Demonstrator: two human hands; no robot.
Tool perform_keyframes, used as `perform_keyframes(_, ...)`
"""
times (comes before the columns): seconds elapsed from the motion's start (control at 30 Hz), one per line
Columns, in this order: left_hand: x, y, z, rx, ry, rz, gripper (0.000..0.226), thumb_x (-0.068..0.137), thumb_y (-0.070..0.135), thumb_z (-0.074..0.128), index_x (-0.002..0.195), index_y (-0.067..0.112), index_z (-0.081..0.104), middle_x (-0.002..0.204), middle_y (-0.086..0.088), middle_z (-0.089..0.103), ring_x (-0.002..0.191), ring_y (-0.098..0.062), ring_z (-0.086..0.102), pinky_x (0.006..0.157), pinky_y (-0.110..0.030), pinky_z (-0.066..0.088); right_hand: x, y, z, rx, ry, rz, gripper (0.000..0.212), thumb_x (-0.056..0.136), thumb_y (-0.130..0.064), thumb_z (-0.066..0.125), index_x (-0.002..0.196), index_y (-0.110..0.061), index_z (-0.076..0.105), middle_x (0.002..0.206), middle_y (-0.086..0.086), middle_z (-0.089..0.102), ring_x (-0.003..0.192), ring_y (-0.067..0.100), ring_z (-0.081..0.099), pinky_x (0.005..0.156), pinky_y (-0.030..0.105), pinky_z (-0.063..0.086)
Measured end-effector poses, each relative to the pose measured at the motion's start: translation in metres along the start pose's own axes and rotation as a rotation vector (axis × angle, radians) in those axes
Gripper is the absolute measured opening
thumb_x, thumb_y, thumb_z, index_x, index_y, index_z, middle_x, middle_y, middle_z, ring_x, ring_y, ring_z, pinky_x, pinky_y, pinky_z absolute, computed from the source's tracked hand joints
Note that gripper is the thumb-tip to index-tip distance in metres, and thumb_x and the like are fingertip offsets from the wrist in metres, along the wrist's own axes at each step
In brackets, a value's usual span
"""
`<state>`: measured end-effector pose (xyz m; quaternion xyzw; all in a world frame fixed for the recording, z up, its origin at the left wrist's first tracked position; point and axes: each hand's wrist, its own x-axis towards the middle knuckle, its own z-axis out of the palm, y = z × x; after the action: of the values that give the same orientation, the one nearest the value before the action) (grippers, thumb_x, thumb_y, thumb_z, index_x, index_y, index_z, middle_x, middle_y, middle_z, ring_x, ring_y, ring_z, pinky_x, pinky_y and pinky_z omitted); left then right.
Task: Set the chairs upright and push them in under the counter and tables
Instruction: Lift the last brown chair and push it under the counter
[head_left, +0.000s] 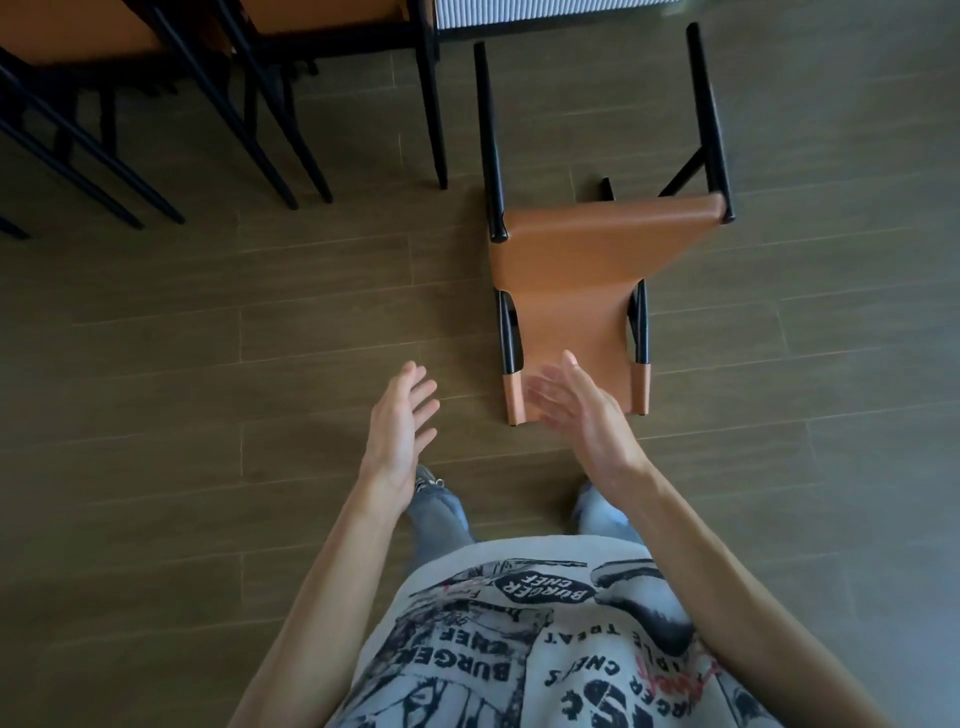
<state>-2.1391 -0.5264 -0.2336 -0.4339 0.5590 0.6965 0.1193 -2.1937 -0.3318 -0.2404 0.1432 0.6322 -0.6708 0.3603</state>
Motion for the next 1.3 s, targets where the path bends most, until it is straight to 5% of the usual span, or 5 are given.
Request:
perform_keyframes(0.43,0.02,-0.08,0.228,-0.256,-0.013,-0.217,0.049,0.1,0.048,0.035,0.138,0.02,0.049,0.134,-0.003,0.058,0.118,-0.018,0.057,0.105,-0.042,0.041,0.054,0.016,-0.216,0.049,0.011,0.185,0.073,0.08,-0.073,0.048,0.127,-0.019,0.057,0.125,-0.002,0.065,0.113,0.01,0.062,0.101,0.033,0.041)
perform_keyframes(0.97,0.28,-0.236,0.278,-0.205,-0.008,-0.297,0.045,0.099,0.051,0.037,0.13,0.022,0.053,0.132,-0.004,0.059,0.116,-0.02,0.058,0.105,-0.045,0.042,0.271,0.193,-0.271,0.142,0.097,0.202,0.056,0.092,-0.062,0.042,0.122,-0.019,0.06,0.119,0.0,0.068,0.112,0.011,0.063,0.102,0.034,0.042)
perform_keyframes(1.3,0.458,-0.411,0.281,-0.439,0.066,-0.615,0.065,0.096,0.057,0.039,0.145,0.015,0.039,0.143,-0.015,0.047,0.115,-0.031,0.055,0.106,-0.049,0.039,0.416,0.384,-0.296,0.163,0.117,0.396,0.076,0.091,-0.067,0.036,0.137,-0.008,0.049,0.13,0.004,0.061,0.119,0.018,0.057,0.112,0.044,0.033)
